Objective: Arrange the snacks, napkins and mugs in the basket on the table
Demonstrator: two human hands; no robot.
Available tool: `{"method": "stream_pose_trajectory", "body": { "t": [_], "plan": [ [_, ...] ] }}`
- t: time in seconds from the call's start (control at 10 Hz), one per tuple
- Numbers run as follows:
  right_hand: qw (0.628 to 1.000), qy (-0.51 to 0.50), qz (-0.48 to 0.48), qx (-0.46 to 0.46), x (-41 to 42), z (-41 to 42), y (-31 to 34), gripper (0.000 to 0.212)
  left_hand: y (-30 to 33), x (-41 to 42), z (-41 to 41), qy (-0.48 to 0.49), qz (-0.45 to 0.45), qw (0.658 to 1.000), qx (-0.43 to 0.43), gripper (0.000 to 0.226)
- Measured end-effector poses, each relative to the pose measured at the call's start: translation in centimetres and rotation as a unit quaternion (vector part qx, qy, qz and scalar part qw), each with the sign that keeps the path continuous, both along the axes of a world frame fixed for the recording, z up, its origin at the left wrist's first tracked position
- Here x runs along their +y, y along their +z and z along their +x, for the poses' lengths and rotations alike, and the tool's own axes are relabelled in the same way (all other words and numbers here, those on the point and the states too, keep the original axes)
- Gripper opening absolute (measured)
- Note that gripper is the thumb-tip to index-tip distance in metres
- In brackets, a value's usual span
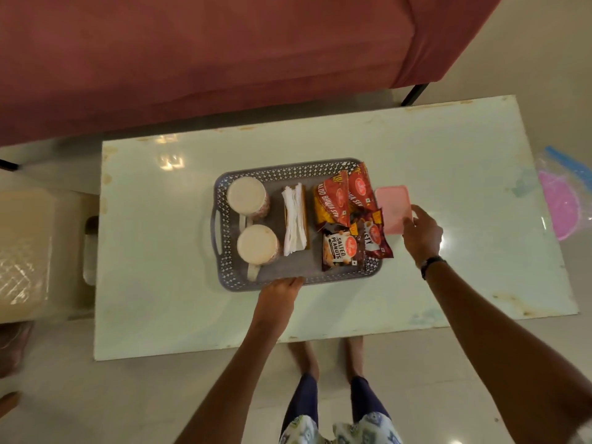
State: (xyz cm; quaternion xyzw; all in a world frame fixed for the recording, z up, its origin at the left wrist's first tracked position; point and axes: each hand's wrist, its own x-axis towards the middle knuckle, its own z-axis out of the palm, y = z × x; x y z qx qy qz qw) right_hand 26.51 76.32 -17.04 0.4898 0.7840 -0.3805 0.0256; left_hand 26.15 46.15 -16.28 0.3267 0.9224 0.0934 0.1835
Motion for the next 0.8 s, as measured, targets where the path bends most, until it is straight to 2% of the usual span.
{"method": "stream_pose_trajectory", "body": {
  "t": [0.6,0.8],
  "plan": [
    [0.998,-0.024,-0.057,0.004,0.2,-0.2,0.3,0.042,-0.4,0.3,0.0,0.001,-0.014,1.000,0.015,0.036],
    [1.000,0.003,-0.014,-0.009,-1.1,0.7,4.3,0.046,3.8,0.4,-0.3,0.038,0.077,0.996,0.032,0.026]
  ]
}}
